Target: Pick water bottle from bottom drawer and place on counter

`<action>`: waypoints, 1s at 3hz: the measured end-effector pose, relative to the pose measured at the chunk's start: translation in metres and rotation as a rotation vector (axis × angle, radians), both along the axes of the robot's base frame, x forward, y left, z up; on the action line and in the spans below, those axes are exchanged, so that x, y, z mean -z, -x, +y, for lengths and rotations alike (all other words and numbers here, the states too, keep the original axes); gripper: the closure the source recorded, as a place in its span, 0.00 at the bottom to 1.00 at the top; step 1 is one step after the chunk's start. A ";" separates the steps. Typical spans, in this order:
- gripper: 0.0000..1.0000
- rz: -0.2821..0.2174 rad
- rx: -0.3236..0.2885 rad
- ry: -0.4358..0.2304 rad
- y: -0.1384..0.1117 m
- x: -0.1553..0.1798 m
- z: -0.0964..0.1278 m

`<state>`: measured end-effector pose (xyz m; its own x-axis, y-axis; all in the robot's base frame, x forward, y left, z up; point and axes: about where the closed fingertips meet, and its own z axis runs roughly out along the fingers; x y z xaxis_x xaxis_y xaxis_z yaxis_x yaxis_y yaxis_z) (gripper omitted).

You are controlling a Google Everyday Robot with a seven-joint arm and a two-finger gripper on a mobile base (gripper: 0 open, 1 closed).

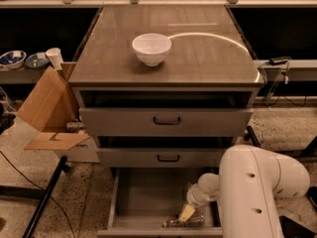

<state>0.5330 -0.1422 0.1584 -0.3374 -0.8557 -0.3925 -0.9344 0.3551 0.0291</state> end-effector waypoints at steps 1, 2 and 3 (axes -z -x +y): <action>0.00 0.010 -0.002 0.006 0.005 0.007 -0.007; 0.00 0.012 -0.008 0.009 0.008 0.023 -0.011; 0.00 0.009 -0.013 0.007 0.009 0.034 -0.012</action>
Offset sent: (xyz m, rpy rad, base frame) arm -0.0068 -0.0170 -0.0306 -0.0153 0.0112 0.0083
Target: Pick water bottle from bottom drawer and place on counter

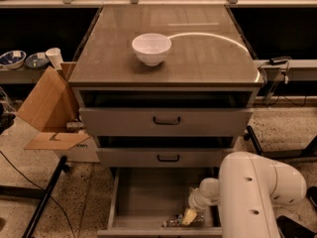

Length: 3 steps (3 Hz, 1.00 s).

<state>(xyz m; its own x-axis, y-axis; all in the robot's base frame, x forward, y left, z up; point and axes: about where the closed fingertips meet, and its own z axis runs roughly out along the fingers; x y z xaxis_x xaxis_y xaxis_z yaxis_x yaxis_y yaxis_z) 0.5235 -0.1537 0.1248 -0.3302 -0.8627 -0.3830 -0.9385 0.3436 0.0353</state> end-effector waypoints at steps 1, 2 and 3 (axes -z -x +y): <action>0.00 0.006 -0.006 -0.007 0.002 0.015 0.002; 0.00 0.016 -0.007 -0.016 0.001 0.031 0.004; 0.03 0.007 0.012 -0.042 -0.005 0.035 0.007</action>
Offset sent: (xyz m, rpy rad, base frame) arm 0.0022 0.0025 -0.0401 0.0129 0.0181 0.0123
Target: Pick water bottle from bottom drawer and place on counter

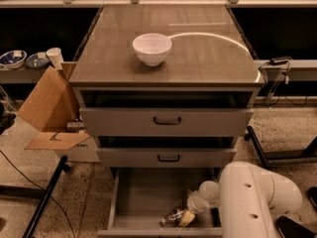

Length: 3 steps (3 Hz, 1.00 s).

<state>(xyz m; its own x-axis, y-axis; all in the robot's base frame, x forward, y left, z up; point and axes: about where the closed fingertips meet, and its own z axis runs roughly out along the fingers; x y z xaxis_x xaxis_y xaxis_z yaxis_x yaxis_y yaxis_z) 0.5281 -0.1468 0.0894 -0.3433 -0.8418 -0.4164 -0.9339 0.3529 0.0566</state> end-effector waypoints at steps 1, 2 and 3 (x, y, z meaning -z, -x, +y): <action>0.26 -0.010 0.021 -0.025 0.000 -0.005 -0.003; 0.51 -0.022 0.048 -0.032 0.003 -0.029 -0.013; 0.72 -0.016 0.065 -0.043 0.009 -0.049 -0.018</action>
Offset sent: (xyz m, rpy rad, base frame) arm -0.0086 -0.0241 0.0635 0.0384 -0.0343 -0.0715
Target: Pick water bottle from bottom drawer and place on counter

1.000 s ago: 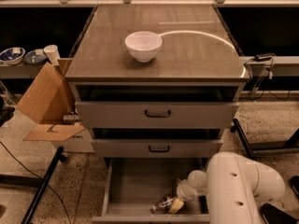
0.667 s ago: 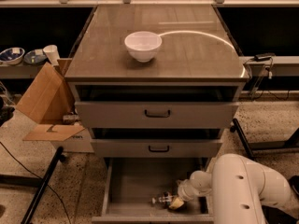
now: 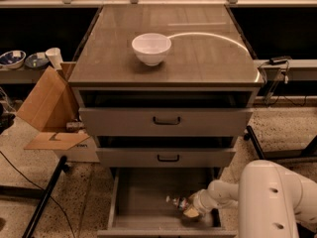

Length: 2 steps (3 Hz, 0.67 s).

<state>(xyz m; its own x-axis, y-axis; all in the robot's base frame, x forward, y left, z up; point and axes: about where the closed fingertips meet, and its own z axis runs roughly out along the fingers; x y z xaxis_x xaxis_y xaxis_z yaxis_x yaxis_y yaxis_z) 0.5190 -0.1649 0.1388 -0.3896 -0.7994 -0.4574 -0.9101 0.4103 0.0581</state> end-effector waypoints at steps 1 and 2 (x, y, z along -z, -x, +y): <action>0.96 0.003 -0.001 -0.027 0.010 -0.028 -0.006; 1.00 -0.006 -0.018 -0.080 0.027 -0.063 -0.013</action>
Offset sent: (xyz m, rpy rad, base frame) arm -0.0485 -0.0332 0.1137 0.1506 -0.0259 0.0272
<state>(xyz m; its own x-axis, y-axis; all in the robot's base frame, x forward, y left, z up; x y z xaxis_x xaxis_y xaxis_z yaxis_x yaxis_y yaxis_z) 0.4923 -0.1781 0.2020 -0.3730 -0.7672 -0.5219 -0.9175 0.3885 0.0846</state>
